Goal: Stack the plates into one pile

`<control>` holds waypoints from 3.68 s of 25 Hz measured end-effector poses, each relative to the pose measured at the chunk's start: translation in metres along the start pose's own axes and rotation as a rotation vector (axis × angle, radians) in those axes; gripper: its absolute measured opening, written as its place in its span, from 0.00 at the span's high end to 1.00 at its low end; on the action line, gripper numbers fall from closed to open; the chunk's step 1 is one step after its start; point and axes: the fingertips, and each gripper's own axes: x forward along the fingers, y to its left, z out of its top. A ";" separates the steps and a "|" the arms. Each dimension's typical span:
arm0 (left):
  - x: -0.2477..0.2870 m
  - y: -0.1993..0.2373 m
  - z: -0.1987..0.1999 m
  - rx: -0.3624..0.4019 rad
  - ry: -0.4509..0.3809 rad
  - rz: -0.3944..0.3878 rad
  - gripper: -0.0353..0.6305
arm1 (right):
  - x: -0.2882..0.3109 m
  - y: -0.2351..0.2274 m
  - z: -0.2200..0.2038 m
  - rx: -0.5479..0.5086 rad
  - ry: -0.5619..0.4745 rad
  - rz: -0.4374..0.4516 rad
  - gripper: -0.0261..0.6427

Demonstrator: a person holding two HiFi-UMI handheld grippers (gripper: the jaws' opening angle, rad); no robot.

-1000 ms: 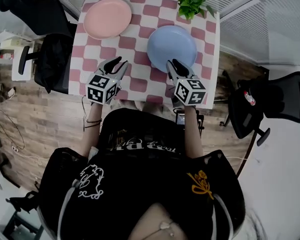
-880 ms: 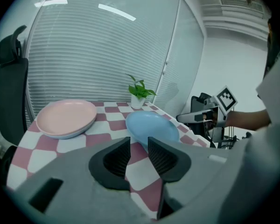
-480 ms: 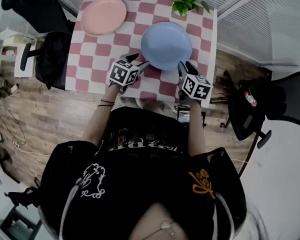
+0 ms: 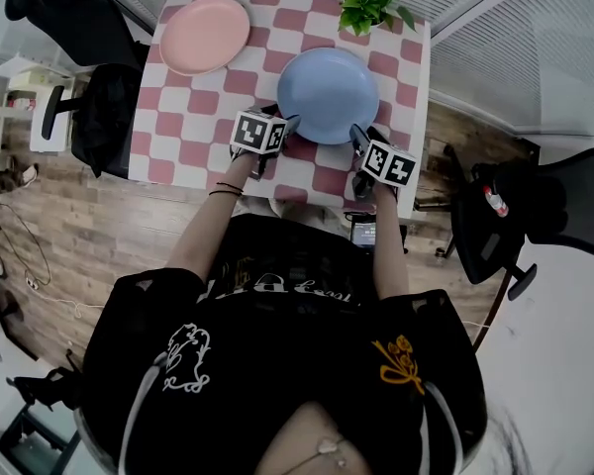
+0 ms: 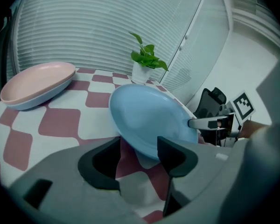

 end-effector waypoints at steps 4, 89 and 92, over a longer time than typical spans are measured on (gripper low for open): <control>0.006 0.000 0.000 0.042 0.011 0.014 0.58 | 0.002 0.002 -0.002 0.040 -0.024 0.009 0.73; -0.287 0.266 -0.010 -0.018 -0.401 0.004 0.56 | 0.177 0.318 0.079 0.103 -0.104 -0.039 0.89; -0.284 0.256 -0.006 0.004 -0.398 -0.025 0.56 | 0.157 0.342 0.073 -0.023 -0.121 0.022 0.89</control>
